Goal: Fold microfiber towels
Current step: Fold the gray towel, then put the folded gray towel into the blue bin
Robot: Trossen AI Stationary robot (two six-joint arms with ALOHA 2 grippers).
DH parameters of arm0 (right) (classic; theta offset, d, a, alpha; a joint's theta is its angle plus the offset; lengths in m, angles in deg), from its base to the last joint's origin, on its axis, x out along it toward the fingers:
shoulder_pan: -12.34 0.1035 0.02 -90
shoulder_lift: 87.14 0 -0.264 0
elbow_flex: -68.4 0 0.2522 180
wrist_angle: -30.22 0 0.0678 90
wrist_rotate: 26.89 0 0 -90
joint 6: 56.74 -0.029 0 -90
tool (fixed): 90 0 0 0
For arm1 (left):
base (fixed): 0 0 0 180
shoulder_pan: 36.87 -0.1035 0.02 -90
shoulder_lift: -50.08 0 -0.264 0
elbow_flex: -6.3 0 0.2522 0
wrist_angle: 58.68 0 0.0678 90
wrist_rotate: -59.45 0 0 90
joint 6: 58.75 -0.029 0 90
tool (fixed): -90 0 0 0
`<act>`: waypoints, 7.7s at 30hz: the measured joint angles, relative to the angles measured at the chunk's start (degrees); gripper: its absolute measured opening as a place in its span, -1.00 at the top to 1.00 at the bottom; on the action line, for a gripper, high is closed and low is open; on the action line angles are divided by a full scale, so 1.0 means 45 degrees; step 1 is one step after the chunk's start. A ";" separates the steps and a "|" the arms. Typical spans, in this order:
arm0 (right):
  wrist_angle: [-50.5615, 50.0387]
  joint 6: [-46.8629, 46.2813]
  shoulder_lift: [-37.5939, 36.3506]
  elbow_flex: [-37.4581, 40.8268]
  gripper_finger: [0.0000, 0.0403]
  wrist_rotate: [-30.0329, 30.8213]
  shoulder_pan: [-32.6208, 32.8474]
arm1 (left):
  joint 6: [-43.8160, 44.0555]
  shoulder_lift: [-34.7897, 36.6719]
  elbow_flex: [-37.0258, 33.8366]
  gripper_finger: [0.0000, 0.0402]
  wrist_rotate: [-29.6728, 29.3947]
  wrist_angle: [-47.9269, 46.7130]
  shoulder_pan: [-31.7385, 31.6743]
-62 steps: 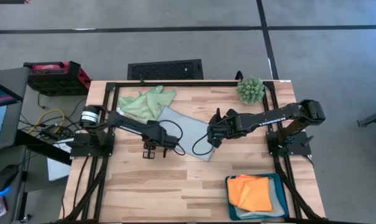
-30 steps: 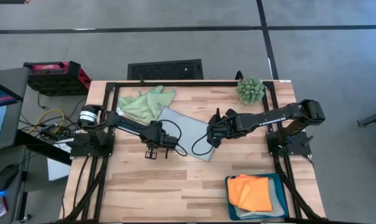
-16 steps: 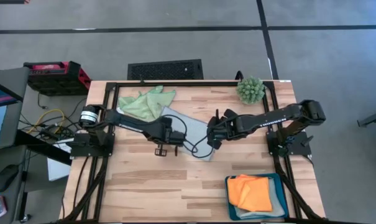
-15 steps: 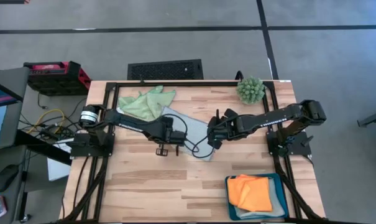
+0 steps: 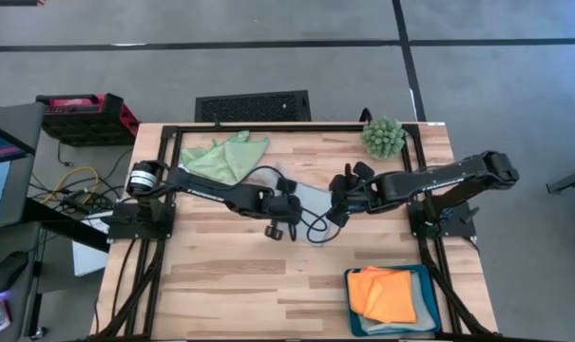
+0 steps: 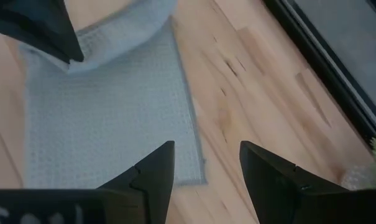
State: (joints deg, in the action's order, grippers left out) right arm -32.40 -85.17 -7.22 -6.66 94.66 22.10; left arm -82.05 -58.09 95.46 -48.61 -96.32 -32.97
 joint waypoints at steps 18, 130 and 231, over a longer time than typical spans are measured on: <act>-0.0413 -0.0358 -0.0510 -0.0010 -0.02 -0.0025 0.0087 | -0.1894 -0.0313 0.0000 1.00 0.1287 0.3282 0.0338; 0.3443 0.0445 0.4226 0.2122 -0.02 -0.3596 -0.0537 | 0.3818 -0.1246 -0.0772 0.38 0.3487 0.1151 0.1263; 0.5291 0.4756 0.3544 0.1850 -0.02 -0.4366 0.2195 | 0.3461 -0.0173 -0.0315 0.38 0.1661 -0.1913 0.1911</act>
State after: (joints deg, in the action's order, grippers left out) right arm -8.59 -63.77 8.72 1.67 75.01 31.98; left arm -66.48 -58.87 94.04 -41.13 -104.93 -24.38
